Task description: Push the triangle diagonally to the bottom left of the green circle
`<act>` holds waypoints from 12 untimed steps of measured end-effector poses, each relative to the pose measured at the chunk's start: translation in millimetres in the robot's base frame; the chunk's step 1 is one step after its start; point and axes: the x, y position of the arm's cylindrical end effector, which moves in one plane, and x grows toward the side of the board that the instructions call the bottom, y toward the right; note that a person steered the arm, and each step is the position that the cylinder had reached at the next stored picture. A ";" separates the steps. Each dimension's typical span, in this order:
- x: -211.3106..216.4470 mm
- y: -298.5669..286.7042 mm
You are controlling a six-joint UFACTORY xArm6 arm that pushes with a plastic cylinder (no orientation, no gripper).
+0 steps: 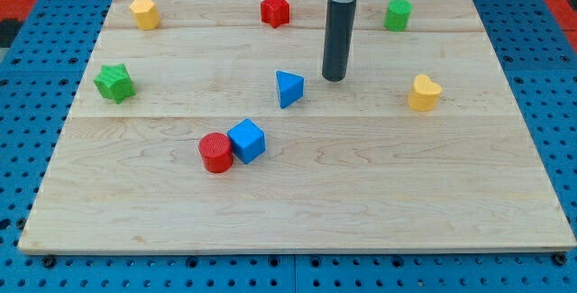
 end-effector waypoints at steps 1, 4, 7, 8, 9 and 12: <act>0.0 -0.8; 0.0 -8.0; 34.6 -73.3; 74.9 -74.1; 80.0 -71.2; 102.9 -105.3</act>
